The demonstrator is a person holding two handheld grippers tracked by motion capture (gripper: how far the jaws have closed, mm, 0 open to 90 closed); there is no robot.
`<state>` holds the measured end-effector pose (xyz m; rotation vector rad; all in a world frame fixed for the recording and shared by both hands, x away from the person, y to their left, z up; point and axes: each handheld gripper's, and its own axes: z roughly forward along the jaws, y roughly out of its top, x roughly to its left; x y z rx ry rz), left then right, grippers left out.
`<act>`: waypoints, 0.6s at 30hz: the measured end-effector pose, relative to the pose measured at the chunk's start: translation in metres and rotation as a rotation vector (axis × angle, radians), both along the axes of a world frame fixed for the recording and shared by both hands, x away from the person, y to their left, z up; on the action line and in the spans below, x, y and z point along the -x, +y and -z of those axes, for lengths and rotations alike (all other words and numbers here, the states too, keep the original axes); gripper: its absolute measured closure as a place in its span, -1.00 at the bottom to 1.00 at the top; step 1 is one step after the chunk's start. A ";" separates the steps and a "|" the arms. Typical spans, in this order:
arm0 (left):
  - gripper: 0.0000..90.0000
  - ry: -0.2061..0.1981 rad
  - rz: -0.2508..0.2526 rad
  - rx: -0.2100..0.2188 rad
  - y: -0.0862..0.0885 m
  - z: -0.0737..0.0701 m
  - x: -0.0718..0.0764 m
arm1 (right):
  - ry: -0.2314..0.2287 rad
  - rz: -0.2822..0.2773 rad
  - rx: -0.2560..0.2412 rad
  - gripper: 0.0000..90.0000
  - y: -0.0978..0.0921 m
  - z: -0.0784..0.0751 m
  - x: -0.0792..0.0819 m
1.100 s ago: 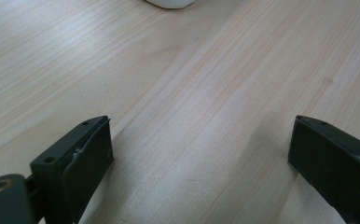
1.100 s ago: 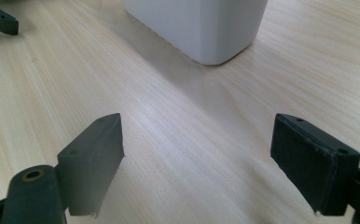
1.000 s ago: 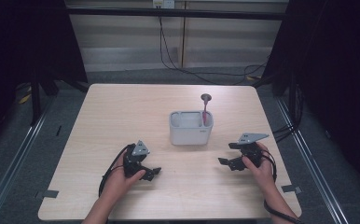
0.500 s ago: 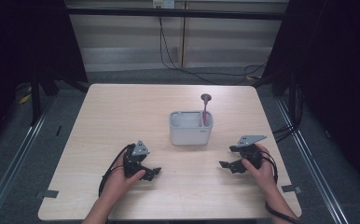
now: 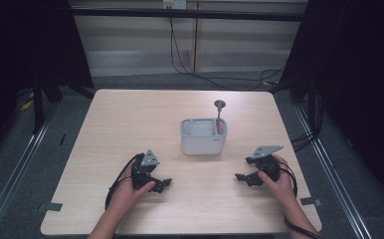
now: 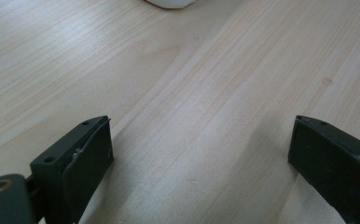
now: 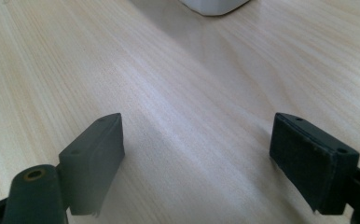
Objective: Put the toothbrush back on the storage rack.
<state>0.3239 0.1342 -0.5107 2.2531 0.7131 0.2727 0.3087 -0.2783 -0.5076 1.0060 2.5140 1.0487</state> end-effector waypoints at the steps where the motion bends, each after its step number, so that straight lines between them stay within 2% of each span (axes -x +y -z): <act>1: -0.87 -0.001 0.001 0.000 0.000 0.000 0.000 | 0.000 -0.001 0.003 -0.63 0.000 0.000 0.000; 5: -0.87 -0.001 0.001 -0.001 0.000 0.000 0.000 | -0.012 -0.007 0.010 -0.65 0.000 0.001 0.002; 14: -0.87 0.001 -0.001 0.003 0.000 0.000 0.000 | -0.039 -0.006 -0.023 -0.65 -0.003 0.005 0.005; 18: -0.87 0.001 -0.001 0.003 0.000 0.000 0.000 | -0.039 -0.006 -0.022 -0.65 -0.003 0.005 0.005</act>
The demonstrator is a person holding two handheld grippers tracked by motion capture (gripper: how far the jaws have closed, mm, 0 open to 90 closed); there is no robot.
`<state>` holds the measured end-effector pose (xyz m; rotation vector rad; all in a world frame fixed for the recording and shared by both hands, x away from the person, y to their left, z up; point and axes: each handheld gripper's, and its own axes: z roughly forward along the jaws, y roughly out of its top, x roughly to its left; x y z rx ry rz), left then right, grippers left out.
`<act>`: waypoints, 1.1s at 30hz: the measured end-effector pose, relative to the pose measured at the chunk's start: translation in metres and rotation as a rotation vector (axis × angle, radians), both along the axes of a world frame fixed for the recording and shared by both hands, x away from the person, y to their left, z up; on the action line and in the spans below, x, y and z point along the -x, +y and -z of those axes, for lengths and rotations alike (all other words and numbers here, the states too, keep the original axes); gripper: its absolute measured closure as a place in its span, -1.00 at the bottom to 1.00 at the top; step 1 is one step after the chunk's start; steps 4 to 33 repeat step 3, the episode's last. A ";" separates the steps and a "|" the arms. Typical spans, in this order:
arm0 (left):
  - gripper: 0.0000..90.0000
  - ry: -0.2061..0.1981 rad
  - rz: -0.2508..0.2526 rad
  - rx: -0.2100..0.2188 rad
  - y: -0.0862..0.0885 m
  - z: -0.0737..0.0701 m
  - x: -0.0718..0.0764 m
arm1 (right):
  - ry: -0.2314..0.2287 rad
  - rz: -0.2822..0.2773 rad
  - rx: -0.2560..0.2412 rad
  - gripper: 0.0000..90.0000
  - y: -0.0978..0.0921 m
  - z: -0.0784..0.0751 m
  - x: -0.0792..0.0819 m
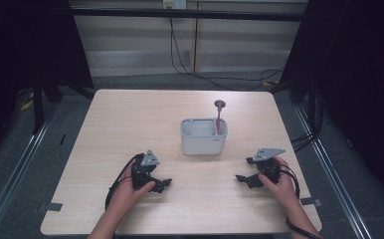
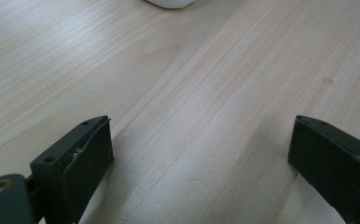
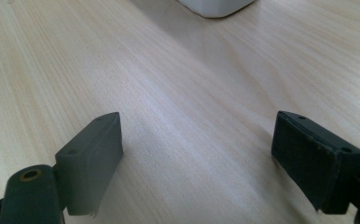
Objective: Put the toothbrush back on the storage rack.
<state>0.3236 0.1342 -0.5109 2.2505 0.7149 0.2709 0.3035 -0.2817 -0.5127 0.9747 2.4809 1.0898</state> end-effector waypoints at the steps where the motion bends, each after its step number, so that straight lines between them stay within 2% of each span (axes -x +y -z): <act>1: -0.87 0.000 0.000 0.000 0.000 0.000 0.000 | 0.000 0.000 0.000 -0.65 0.000 0.000 0.000; 33: -0.87 0.000 0.000 -0.001 0.000 0.000 0.000 | 0.000 0.000 0.000 -0.65 0.000 0.000 0.000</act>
